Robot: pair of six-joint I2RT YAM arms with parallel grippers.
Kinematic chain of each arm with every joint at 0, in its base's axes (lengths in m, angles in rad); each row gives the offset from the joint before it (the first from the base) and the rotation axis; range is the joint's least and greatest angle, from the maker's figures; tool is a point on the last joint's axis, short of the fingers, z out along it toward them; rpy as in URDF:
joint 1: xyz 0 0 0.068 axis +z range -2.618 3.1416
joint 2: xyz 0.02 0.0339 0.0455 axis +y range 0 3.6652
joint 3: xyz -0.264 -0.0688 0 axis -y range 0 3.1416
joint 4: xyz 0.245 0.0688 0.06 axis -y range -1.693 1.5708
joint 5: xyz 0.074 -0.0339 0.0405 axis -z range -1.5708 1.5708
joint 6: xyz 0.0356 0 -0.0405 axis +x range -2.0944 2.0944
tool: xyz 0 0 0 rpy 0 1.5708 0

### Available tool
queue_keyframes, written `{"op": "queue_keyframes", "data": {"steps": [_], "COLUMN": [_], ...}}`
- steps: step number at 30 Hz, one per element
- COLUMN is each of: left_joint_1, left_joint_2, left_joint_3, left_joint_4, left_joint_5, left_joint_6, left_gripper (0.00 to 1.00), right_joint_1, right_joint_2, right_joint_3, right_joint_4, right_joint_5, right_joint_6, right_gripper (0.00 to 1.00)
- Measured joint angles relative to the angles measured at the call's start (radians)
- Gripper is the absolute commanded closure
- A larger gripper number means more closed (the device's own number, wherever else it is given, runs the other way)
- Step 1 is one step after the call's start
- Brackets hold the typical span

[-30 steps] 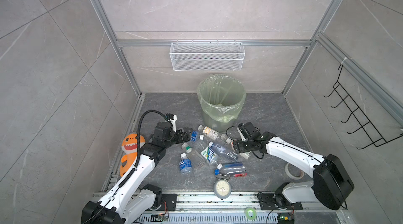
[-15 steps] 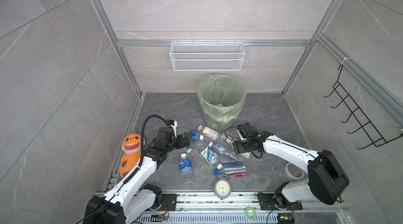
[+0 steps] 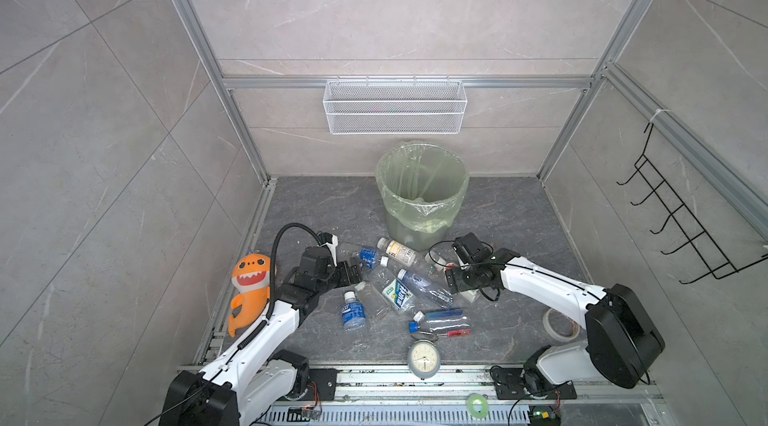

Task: Throw the plastic bottles in the bin
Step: 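Lower the right gripper onto the red-labelled bottle and close it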

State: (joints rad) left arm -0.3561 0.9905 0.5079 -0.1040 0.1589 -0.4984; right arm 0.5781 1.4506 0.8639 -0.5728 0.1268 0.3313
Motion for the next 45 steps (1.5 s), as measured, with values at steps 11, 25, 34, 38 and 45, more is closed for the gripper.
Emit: {"op": "queue_keyframes", "data": {"steps": [11, 25, 34, 38, 45], "left_joint_1": [0.0, 0.0, 0.0, 0.0, 0.0], "left_joint_2": [-0.001, -0.001, -0.011, -0.011, 0.02], "left_joint_3": [-0.004, -0.011, -0.013, -0.013, -0.013], "left_joint_4": [0.008, 0.008, 0.008, 0.008, 0.001], "left_joint_5": [0.0, 0.0, 0.0, 0.0, 0.0], "left_joint_6": [0.0, 0.0, 0.0, 0.0, 0.0], "left_gripper": [0.02, 0.02, 0.02, 0.02, 0.02], "right_joint_1": [0.0, 0.0, 0.0, 0.0, 0.0], "right_joint_2": [-0.005, -0.004, 0.069, 0.076, 0.096], "right_joint_3": [-0.001, 0.022, 0.071, 0.071, 0.071], "right_joint_4": [-0.032, -0.052, -0.055, -0.055, -0.055], "right_joint_5": [0.068, 0.082, 0.071, 0.072, 0.067], "right_joint_6": [0.148, 0.158, 0.068, 0.052, 0.031], "right_gripper": [0.16, 0.05, 0.09, 0.12, 0.17]}}
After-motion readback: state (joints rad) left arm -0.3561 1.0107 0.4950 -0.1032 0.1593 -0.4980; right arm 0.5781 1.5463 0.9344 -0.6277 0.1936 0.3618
